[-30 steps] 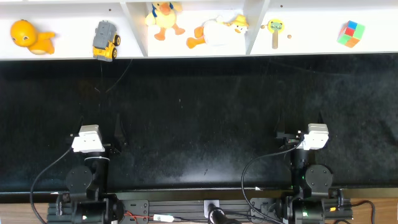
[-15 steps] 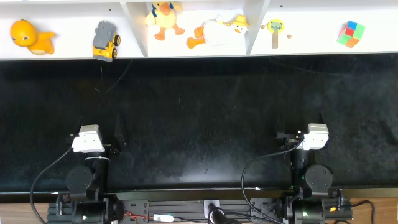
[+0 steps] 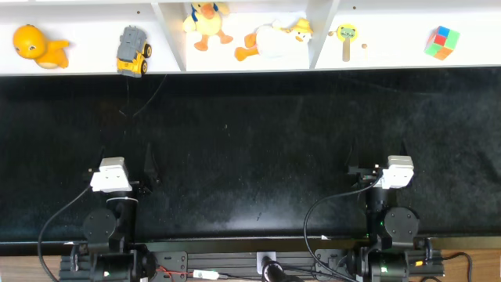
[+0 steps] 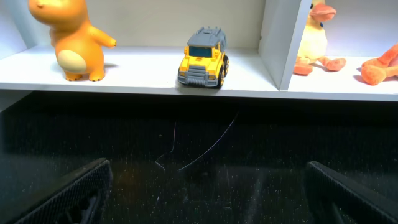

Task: Store Toys

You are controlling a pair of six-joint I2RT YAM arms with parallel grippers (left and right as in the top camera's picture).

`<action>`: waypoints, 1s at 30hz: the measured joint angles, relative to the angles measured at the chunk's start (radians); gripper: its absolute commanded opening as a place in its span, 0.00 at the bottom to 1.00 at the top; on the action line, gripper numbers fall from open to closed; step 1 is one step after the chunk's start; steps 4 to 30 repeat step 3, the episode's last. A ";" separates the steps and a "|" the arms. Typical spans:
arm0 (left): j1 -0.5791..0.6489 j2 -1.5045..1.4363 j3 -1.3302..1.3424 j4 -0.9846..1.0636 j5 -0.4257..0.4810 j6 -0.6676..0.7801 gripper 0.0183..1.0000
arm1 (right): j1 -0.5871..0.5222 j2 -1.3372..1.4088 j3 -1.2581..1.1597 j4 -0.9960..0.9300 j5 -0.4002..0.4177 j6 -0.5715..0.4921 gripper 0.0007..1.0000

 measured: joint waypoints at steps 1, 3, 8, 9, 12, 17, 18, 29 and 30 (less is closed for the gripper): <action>0.000 0.000 0.000 0.000 0.000 0.000 1.00 | 0.000 0.000 0.000 -0.001 0.000 0.000 1.00; 0.000 0.000 0.000 0.000 0.000 0.000 1.00 | 0.000 0.000 0.000 0.000 0.000 0.000 1.00; 0.000 0.000 0.000 0.000 0.000 0.000 1.00 | 0.000 0.000 0.000 0.000 0.000 0.000 1.00; 0.000 0.000 0.000 0.000 0.000 0.000 1.00 | 0.000 0.000 0.000 0.000 0.000 0.000 1.00; 0.000 0.000 0.000 0.000 0.000 0.000 1.00 | 0.000 0.000 0.000 0.000 0.000 0.000 1.00; 0.000 0.000 0.000 0.000 0.000 0.000 1.00 | 0.000 0.000 0.000 0.000 0.000 0.000 1.00; 0.000 0.000 0.000 0.000 0.000 0.000 1.00 | 0.000 0.000 0.000 0.000 0.000 0.000 1.00; 0.000 0.000 0.000 0.000 0.000 0.000 1.00 | 0.000 0.000 0.000 0.000 0.000 0.000 1.00; 0.000 0.000 0.000 0.000 0.000 0.000 1.00 | 0.000 0.000 0.000 0.000 0.000 0.000 1.00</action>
